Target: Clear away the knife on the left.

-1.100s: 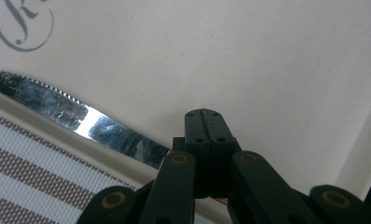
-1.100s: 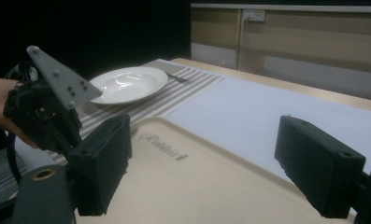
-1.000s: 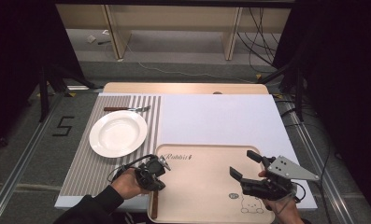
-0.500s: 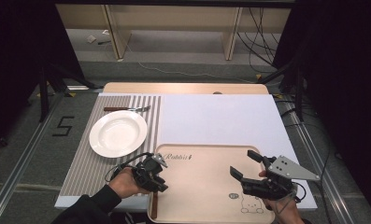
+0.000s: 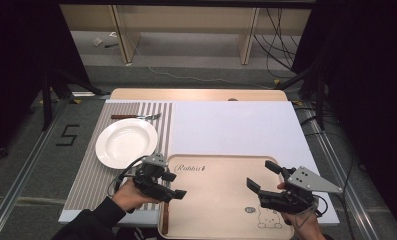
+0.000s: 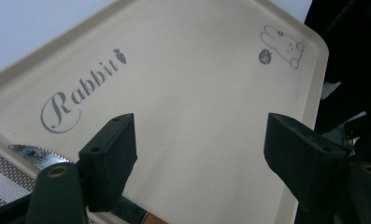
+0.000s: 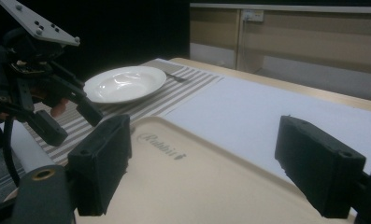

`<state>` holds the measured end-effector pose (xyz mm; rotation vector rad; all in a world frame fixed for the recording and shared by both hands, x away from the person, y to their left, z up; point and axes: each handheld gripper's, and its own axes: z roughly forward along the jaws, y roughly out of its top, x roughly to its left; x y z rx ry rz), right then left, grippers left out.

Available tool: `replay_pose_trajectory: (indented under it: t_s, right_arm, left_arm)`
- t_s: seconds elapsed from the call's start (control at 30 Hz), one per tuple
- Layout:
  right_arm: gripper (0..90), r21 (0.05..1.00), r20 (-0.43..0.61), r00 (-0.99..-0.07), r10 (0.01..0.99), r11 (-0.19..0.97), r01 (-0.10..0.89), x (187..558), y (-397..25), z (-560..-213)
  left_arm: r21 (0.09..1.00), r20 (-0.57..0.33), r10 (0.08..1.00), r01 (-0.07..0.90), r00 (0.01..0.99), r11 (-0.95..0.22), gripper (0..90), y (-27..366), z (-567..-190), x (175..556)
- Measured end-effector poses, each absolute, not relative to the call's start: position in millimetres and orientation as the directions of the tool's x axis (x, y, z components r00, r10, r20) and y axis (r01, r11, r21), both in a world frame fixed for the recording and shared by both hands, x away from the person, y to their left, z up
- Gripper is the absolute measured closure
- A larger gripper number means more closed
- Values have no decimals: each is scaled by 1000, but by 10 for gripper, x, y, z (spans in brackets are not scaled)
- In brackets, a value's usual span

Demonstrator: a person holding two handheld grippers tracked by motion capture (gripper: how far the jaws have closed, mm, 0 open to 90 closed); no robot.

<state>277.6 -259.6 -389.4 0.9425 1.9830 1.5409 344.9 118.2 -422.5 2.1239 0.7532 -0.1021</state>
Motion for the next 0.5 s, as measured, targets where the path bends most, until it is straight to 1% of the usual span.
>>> replay_pose_trajectory:
  t_s: [0.1, 0.3, 0.4, 0.5]
  right_arm:
    - [198, 961, 57, -661, 748, 138, 239, 2780, -2602, -3895]
    - [197, 961, 59, -663, 746, 136, 240, 2778, -2606, -3894]
    - [198, 961, 61, -664, 746, 137, 242, 2781, -2611, -3894]
    - [198, 961, 59, -663, 746, 137, 240, 2779, -2606, -3893]
  left_arm:
    - [737, -334, 476, 540, 813, -406, 211, 1218, -4192, 3445]
    - [809, -341, 468, 508, 816, -297, 196, 1295, -4117, 3434]
    - [830, -335, 468, 491, 818, -264, 194, 1323, -4092, 3423]
    - [846, -310, 475, 467, 824, -258, 194, 1331, -4078, 3399]
